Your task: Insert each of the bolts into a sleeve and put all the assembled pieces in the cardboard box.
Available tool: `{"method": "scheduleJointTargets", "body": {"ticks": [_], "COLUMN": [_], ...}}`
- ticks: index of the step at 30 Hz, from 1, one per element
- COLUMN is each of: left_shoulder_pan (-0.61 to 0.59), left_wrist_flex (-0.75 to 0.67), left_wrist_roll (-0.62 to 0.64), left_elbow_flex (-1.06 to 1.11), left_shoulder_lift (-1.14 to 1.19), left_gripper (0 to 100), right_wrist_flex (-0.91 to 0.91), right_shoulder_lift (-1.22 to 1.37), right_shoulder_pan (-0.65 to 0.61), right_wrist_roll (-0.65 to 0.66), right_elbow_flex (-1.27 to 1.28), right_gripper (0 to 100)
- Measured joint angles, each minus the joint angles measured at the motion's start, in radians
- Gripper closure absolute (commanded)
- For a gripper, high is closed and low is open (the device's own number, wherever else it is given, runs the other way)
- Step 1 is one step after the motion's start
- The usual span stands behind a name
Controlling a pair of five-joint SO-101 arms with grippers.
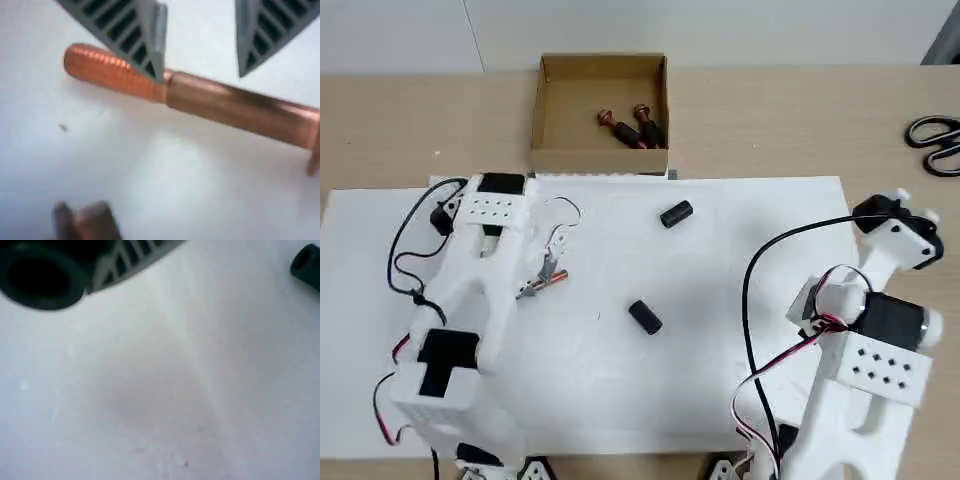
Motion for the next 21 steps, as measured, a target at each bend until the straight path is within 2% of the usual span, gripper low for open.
{"method": "scheduleJointTargets", "body": {"ticks": [6, 12, 16, 21], "left_shoulder_pan": [0.011, 0.017, 0.017, 0.017], "left_wrist_flex": [0.031, 0.155, 0.189, 0.192], "left_wrist_roll": [-0.002, -0.058, -0.074, -0.075], "left_elbow_flex": [-0.035, -0.100, -0.118, -0.118], "left_shoulder_lift": [0.003, 0.003, 0.003, 0.006], "left_gripper": [90, 91, 100, 99], "right_wrist_flex": [0.000, 0.000, 0.000, 0.000], "right_shoulder_lift": [0.000, 0.000, 0.000, 0.000], "right_shoulder_pan": [0.000, 0.000, 0.000, 0.000], "right_wrist_roll": [0.000, 0.000, 0.017, 0.018], "right_elbow_flex": [0.000, 0.002, 0.002, 0.002], "right_gripper": [99.6, 99.6, 99.6, 99.6]}}
